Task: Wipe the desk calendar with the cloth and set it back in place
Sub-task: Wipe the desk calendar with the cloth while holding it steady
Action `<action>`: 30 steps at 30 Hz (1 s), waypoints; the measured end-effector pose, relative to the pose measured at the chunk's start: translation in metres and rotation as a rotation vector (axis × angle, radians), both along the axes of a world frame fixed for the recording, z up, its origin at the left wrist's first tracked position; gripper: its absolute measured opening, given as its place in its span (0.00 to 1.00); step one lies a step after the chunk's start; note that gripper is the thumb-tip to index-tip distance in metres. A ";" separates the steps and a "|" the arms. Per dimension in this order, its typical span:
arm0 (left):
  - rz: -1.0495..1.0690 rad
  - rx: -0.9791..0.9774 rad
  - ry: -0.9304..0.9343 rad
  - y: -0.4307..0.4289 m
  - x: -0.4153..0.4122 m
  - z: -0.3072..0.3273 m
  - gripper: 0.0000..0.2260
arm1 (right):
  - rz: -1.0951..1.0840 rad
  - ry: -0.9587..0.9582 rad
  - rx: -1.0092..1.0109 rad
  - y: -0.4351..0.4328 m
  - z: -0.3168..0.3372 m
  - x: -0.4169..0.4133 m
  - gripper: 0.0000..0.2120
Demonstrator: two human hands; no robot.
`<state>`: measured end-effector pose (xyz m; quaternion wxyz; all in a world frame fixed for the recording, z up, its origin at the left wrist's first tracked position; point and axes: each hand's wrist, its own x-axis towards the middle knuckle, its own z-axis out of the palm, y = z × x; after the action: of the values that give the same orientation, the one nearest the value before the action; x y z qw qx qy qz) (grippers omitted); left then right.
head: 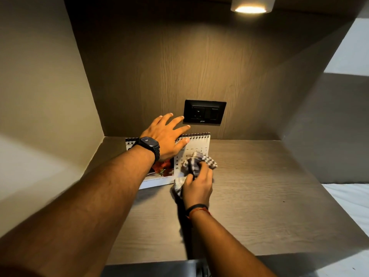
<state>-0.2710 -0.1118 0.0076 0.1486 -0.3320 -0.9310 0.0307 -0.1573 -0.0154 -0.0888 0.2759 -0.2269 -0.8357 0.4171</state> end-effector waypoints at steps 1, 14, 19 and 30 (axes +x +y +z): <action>-0.001 -0.001 0.005 0.000 0.000 0.000 0.27 | -0.037 -0.001 -0.032 0.002 0.003 -0.002 0.19; -0.057 0.098 -0.049 -0.003 -0.006 -0.004 0.29 | 0.189 0.106 0.176 -0.004 0.005 -0.002 0.21; -0.060 0.055 -0.025 -0.001 -0.006 -0.004 0.27 | 0.211 0.039 0.219 -0.001 -0.005 0.002 0.19; -0.050 0.007 -0.052 -0.002 -0.013 -0.004 0.23 | 0.240 -0.009 0.197 -0.005 -0.008 0.002 0.17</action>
<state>-0.2838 -0.1138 0.0041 0.1261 -0.3553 -0.9261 0.0152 -0.1556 -0.0208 -0.0963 0.2412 -0.0991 -0.8950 0.3619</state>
